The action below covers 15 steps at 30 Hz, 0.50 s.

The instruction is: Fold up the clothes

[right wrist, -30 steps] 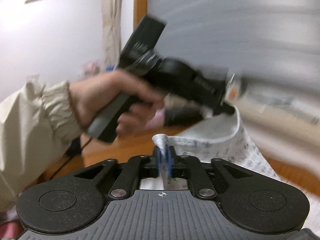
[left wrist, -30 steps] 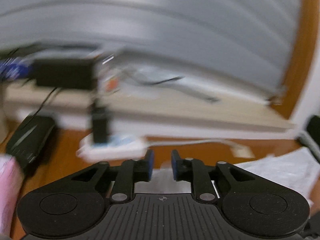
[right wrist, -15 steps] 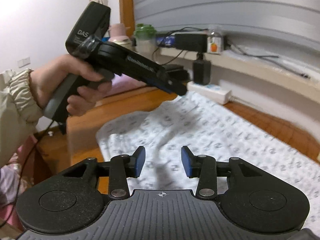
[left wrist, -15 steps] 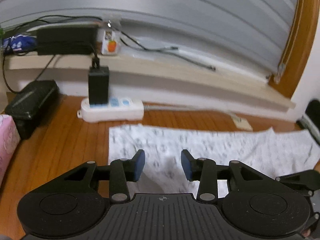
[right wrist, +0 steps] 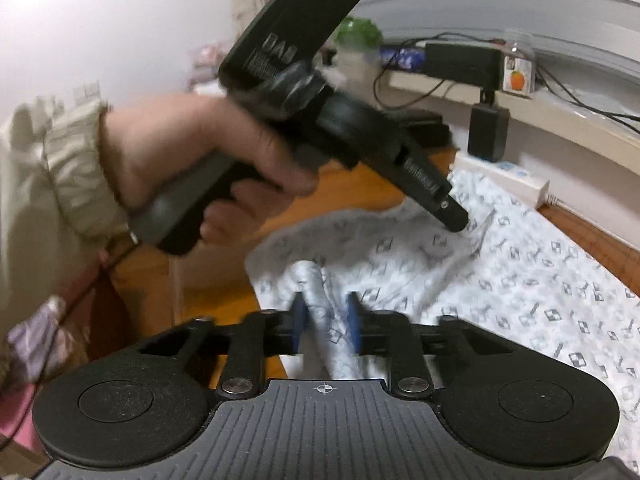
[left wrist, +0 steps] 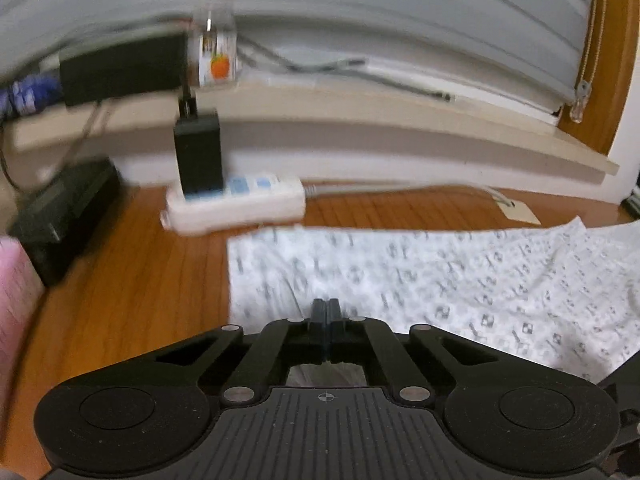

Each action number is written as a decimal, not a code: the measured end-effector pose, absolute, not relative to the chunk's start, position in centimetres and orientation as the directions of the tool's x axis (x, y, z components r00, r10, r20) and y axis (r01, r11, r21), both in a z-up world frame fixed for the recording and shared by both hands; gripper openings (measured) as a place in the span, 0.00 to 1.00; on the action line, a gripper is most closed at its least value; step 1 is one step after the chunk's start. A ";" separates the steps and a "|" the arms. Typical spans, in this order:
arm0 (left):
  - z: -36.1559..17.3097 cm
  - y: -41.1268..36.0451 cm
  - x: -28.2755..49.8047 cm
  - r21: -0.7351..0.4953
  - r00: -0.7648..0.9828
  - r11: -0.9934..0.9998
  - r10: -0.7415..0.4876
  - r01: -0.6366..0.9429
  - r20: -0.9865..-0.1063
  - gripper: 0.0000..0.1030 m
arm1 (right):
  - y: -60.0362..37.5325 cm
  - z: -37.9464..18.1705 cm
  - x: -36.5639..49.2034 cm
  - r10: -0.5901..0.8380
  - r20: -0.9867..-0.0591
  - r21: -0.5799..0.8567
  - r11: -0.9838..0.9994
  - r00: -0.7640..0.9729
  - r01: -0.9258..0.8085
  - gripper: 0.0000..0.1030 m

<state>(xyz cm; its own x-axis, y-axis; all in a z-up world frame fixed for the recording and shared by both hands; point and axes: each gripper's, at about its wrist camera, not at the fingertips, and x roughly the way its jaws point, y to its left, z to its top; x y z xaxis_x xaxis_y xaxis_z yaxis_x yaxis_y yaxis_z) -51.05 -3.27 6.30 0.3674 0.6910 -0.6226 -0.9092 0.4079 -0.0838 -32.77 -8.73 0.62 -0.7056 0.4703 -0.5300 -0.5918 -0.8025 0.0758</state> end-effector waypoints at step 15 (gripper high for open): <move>8.2 -4.8 -53.2 -0.125 0.367 0.375 0.692 -0.918 -0.621 0.19 | -9.9 1.9 -31.4 0.533 -0.453 0.107 -0.763 -0.715 -0.637 0.30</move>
